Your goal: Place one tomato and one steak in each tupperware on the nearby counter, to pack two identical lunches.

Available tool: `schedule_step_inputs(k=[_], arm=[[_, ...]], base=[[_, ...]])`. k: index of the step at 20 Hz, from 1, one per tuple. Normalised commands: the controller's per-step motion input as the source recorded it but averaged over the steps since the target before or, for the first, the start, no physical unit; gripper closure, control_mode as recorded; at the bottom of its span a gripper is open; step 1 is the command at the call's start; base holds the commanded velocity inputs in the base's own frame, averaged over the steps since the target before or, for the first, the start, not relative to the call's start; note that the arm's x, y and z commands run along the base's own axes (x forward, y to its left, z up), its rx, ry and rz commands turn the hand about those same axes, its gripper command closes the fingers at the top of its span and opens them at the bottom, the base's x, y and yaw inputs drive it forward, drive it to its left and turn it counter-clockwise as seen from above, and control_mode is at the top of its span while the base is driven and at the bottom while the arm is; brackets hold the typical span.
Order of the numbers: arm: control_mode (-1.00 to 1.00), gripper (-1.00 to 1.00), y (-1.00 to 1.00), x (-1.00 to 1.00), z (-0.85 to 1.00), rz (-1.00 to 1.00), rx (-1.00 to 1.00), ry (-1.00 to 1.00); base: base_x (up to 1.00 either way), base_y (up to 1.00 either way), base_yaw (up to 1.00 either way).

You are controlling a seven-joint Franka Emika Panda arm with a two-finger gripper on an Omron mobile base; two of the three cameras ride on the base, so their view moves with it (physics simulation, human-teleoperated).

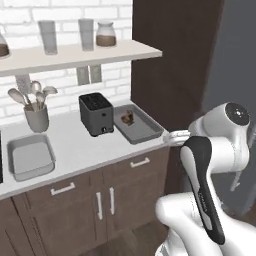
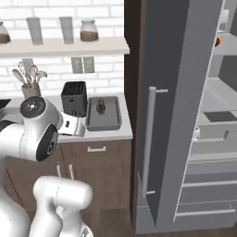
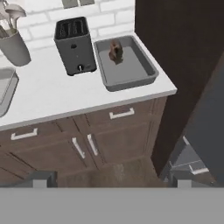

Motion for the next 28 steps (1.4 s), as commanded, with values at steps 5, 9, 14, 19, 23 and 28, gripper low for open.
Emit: schedule_step_inputs(k=[5, 9, 14, 19, 23, 28], arm=[[1.0, -1.0, 0.0, 0.0, 0.0, 0.0, 0.0, 0.0], [1.0, -1.0, 0.0, 0.0, 0.0, 0.0, 0.0, 0.0], [1.0, -1.0, 0.0, 0.0, 0.0, 0.0, 0.0, 0.0], [1.0, -1.0, 0.0, 0.0, 0.0, 0.0, 0.0, 0.0], [1.0, -1.0, 0.0, 0.0, 0.0, 0.0, 0.0, 0.0], [1.0, -1.0, 0.0, 0.0, 0.0, 0.0, 0.0, 0.0]], base=[[-0.95, -0.71, -0.25], [-0.13, -0.4, -0.58], [0.05, -0.34, -0.64], [0.2, -0.32, -0.66], [0.32, -0.33, -0.66], [0.24, -0.48, -0.61]])
